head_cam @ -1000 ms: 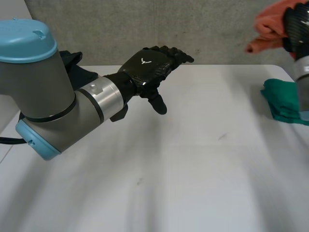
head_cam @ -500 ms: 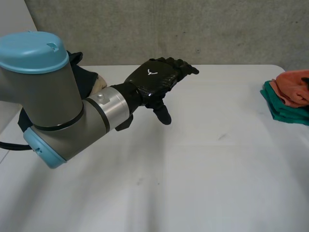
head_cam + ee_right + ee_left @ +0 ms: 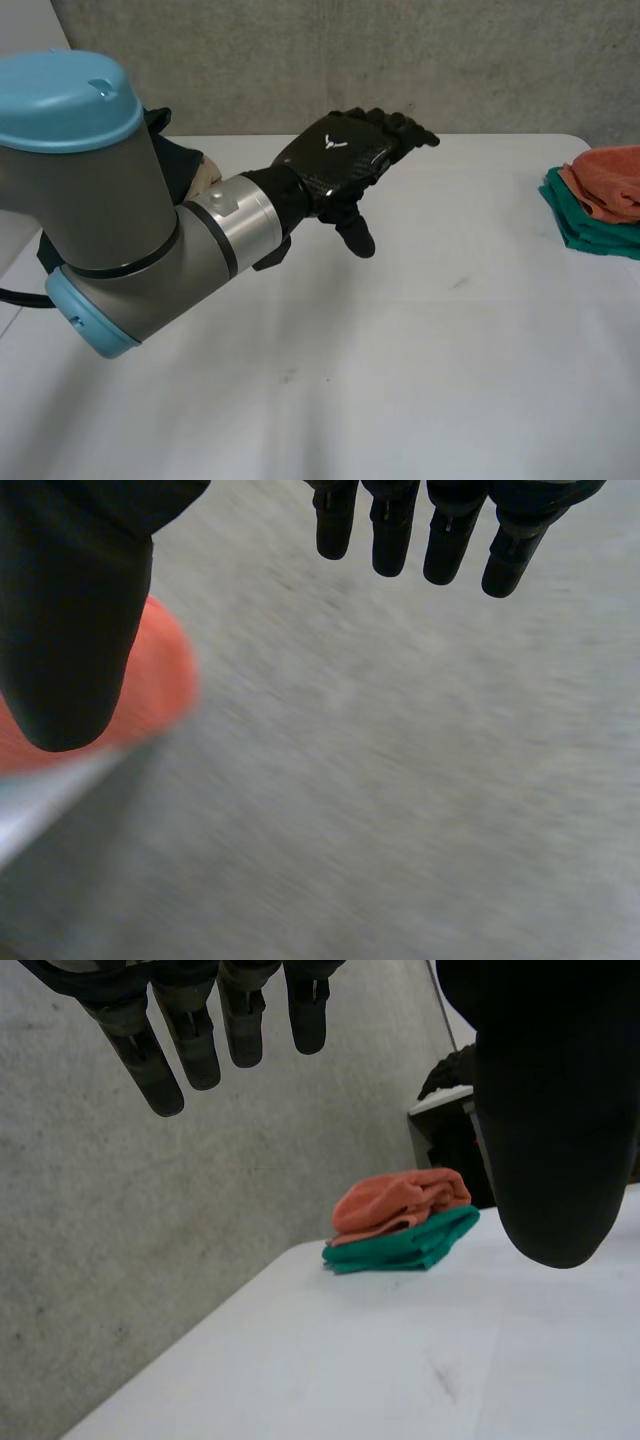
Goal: Fold the laundry.
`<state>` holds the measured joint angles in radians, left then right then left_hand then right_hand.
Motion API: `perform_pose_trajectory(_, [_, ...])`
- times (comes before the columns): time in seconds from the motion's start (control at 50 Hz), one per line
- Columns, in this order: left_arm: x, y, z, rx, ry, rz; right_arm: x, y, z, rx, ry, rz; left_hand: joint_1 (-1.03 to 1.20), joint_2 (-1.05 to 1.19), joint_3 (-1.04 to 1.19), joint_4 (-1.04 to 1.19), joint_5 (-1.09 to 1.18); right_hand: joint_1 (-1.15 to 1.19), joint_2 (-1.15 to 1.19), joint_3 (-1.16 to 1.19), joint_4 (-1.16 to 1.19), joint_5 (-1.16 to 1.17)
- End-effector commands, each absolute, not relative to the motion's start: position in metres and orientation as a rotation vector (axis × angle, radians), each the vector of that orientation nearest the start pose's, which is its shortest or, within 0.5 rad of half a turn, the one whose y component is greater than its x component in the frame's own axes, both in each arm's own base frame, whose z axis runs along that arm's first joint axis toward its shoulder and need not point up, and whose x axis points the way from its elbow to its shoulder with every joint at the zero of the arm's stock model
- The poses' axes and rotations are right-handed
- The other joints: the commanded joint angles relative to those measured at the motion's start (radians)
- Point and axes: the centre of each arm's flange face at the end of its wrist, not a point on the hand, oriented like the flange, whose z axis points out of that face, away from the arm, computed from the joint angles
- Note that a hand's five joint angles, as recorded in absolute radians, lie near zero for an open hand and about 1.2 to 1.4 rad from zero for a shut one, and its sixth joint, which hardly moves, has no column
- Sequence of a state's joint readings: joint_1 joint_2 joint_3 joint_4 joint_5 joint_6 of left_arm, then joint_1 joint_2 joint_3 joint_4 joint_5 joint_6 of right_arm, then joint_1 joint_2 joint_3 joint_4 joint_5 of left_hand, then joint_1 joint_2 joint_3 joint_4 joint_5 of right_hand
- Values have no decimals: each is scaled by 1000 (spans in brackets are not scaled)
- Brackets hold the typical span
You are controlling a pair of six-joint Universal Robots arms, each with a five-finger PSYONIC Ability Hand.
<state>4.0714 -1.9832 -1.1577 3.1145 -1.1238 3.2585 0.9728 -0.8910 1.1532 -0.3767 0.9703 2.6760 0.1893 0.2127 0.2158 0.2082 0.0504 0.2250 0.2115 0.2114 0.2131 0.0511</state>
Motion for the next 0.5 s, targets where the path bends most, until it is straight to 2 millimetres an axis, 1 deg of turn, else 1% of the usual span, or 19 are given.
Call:
perform_pose_trajectory(0.02, [-370, -210, 318, -1020, -1455, 1697, -82, -470, 277, -872, 2359, -2972, 7, -17, -20, -12, -29, -50, -37, -37, -39, -51])
perform_pose_trajectory(0.08, [-365, -215, 340, -961, -1421, 1770, -17, -477, 286, -973, 2107, -3010, 4, -20, -23, -15, -32, -50, -37, -37, -39, -51])
perform_pose_trajectory(0.1, [-361, -218, 347, -937, -1419, 1800, 22, -474, 296, -998, 1953, -3018, 1, -23, -26, -18, -35, -50, -37, -37, -39, -51])
perform_pose_trajectory(0.12, [-350, -228, 361, -868, -1434, 1883, 39, -470, 299, -1008, 1891, -3013, 4, -20, -23, -15, -32, -50, -37, -37, -39, -51])
perform_pose_trajectory(0.14, [-344, -235, 367, -835, -1446, 1924, 50, -466, 303, -1000, 1851, -3004, 4, -20, -23, -15, -32, -50, -37, -37, -39, -51])
perform_pose_trajectory(0.16, [-335, -242, 374, -796, -1460, 1975, 77, -455, 307, -1003, 1764, -2979, 7, -17, -20, -12, -29, -50, -37, -37, -39, -51])
perform_pose_trajectory(0.18, [-326, -252, 378, -755, -1483, 2023, 86, -449, 306, -1005, 1749, -2959, 7, -17, -20, -12, -29, -50, -37, -37, -39, -51])
perform_pose_trajectory(0.2, [-305, -272, 383, -681, -1544, 2106, 96, -444, 305, -1017, 1732, -2933, 10, -14, -17, -9, -26, -50, -37, -37, -39, -51])
perform_pose_trajectory(0.22, [-291, -286, 383, -638, -1586, 2150, 120, -430, 303, -1042, 1682, -2873, 10, -14, -17, -9, -26, -50, -37, -37, -39, -51])
perform_pose_trajectory(0.24, [-269, -307, 381, -583, -1658, 2215, 132, -423, 301, -1057, 1662, -2845, 10, -14, -17, -9, -26, -50, -37, -37, -39, -51])
perform_pose_trajectory(0.26, [-257, -318, 378, -564, -1701, 2253, 143, -416, 297, -1073, 1649, -2808, 12, -11, -14, -6, -23, -50, -37, -37, -39, -51])
perform_pose_trajectory(0.28, [-248, -325, 377, -561, -1728, 2278, 166, -402, 286, -1113, 1633, -2736, 12, -11, -14, -6, -23, -50, -37, -37, -39, -51])
perform_pose_trajectory(0.3, [-237, -335, 373, -564, -1773, 2310, 179, -394, 279, -1136, 1627, -2694, 12, -11, -14, -6, -23, -50, -37, -37, -39, -51])
perform_pose_trajectory(0.32, [-222, -352, 360, -598, -1856, 2341, 189, -386, 273, -1151, 1626, -2656, 12, -11, -14, -6, -23, -50, -37, -37, -39, -51])
perform_pose_trajectory(0.38, [-201, -381, 329, -685, -2001, 2366, 218, -360, 250, -1203, 1628, -2525, 18, -5, -8, -1, -17, -50, -37, -37, -39, -51])
perform_pose_trajectory(0.4, [-192, -396, 310, -745, -2078, 2356, 225, -354, 243, -1221, 1630, -2491, 21, -2, -5, 2, -14, -50, -37, -37, -39, -51])
perform_pose_trajectory(0.44, [-183, -411, 285, -821, -2162, 2330, 232, -341, 227, -1262, 1659, -2429, 15, -8, -11, -3, -20, -50, -37, -37, -39, -51])
perform_pose_trajectory(0.46, [-179, -423, 263, -879, -2199, 2301, 233, -337, 222, -1278, 1673, -2410, 7, -17, -20, -12, -29, -50, -37, -37, -39, -51])
perform_pose_trajectory(0.5, [-175, -438, 243, -938, -2198, 2283, 234, -329, 209, -1317, 1705, -2368, 7, -17, -20, -12, -29, -50, -37, -37, -39, -51])
